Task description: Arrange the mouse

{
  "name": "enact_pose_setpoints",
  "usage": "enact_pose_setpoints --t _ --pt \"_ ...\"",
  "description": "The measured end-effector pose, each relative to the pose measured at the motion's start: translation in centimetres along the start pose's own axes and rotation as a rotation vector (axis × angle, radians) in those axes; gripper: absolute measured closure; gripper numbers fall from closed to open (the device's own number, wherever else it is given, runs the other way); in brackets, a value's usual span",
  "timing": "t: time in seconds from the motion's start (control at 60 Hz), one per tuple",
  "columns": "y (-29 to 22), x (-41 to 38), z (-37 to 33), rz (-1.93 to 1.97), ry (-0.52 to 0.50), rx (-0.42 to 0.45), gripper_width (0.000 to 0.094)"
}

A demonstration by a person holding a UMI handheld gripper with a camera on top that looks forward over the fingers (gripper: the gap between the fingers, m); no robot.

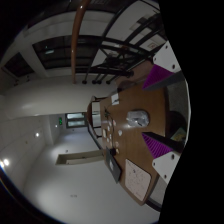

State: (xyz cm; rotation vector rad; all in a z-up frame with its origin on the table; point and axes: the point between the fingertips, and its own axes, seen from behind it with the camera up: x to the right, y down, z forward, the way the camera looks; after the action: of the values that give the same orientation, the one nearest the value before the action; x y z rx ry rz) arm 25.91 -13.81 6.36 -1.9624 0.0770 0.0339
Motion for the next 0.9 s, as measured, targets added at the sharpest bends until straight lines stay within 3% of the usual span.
enact_pose_setpoints --t 0.2,0.4,0.483,0.7,0.833,0.9 --pt "3.3 -3.6 9.2 0.015 -0.03 -0.089 0.009" --pt "1.8 -2.7 15.9 0.017 0.071 -0.091 0.0116" --pt "1.7 -1.5 16.9 0.013 0.144 -0.086 0.0423" --pt "1.2 -2.2 15.7 0.078 0.161 -0.054 0.0578" --pt "-6.1 -6.9 11.4 0.046 0.16 0.076 0.0581" --pt "-10.4 -12.4 9.5 0.037 0.1 0.139 0.0582"
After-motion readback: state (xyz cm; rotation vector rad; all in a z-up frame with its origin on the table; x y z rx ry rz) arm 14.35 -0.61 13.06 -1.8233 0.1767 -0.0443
